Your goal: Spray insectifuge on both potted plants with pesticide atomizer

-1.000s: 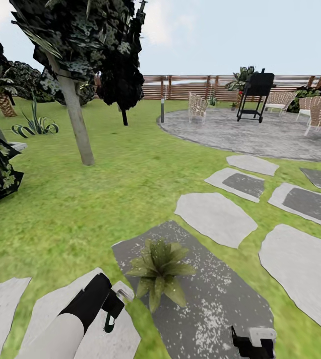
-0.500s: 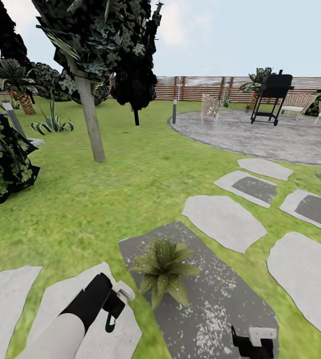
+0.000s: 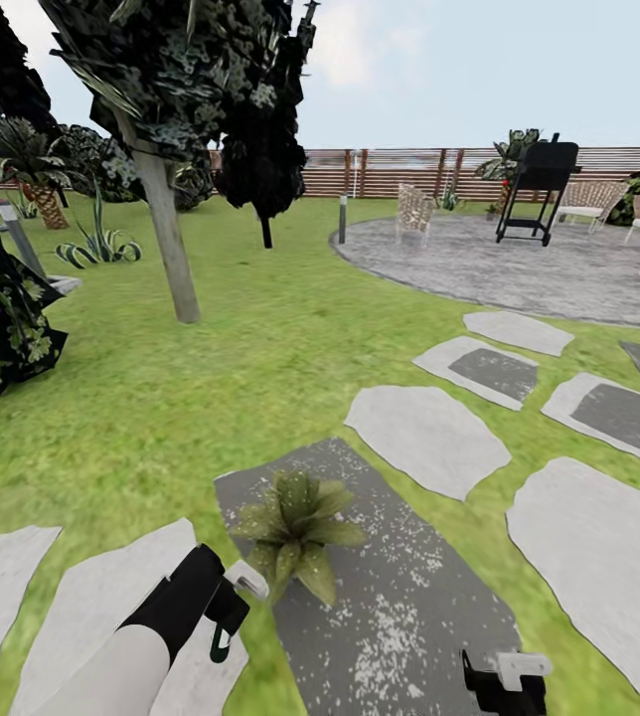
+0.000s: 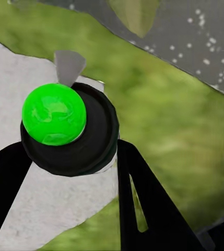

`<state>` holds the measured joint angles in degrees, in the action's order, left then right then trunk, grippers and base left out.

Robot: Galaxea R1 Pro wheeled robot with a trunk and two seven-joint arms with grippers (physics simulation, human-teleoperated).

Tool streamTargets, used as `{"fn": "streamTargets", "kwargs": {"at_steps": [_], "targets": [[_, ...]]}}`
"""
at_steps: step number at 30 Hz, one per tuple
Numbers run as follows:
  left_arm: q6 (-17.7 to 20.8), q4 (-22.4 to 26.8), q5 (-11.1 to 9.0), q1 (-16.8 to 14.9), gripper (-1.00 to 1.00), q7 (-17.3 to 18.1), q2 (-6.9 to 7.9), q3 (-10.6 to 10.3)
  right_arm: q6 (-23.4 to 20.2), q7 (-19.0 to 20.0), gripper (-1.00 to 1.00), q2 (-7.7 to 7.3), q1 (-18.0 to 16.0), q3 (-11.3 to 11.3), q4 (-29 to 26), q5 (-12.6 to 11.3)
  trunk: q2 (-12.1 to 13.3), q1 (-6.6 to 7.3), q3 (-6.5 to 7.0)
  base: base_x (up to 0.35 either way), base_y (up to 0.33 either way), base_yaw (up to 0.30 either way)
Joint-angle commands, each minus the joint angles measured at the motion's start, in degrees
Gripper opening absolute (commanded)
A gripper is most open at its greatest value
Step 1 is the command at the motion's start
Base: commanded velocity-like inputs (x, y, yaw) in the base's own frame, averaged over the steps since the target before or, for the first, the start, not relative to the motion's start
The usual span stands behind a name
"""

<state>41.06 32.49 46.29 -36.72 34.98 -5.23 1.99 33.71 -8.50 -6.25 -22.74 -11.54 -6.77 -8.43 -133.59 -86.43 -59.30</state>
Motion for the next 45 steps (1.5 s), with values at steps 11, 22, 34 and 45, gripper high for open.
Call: {"fn": "streamTargets", "kwargs": {"at_steps": [11,22,34,45], "targets": [[0.16,0.13,0.57,-0.02,-1.00,0.53,-0.04,0.21,0.12,-0.15,1.00,0.03,-0.02,-0.52,0.00,-0.53,-0.02,0.03,-0.05,-0.107,-0.099,0.188],[0.16,0.20,0.56,-0.02,-1.00,0.53,-0.05,0.21,0.12,-0.17,1.00,0.09,-0.02,-0.54,0.00,-0.53,-0.02,0.03,-0.05,0.072,-0.171,0.063],[0.16,0.19,0.56,-0.02,-1.00,0.53,-0.11,0.21,0.12,-0.14,1.00,0.10,-0.02,-0.59,0.00,-0.53,-0.02,0.03,-0.05,-0.050,-0.227,0.269],[0.16,0.28,0.57,-0.02,-1.00,0.53,-0.11,0.25,0.12,-0.14,1.00,0.10,-0.02,-0.59,0.00,-0.53,-0.02,0.03,-0.05,-0.054,-0.047,0.249]]}}
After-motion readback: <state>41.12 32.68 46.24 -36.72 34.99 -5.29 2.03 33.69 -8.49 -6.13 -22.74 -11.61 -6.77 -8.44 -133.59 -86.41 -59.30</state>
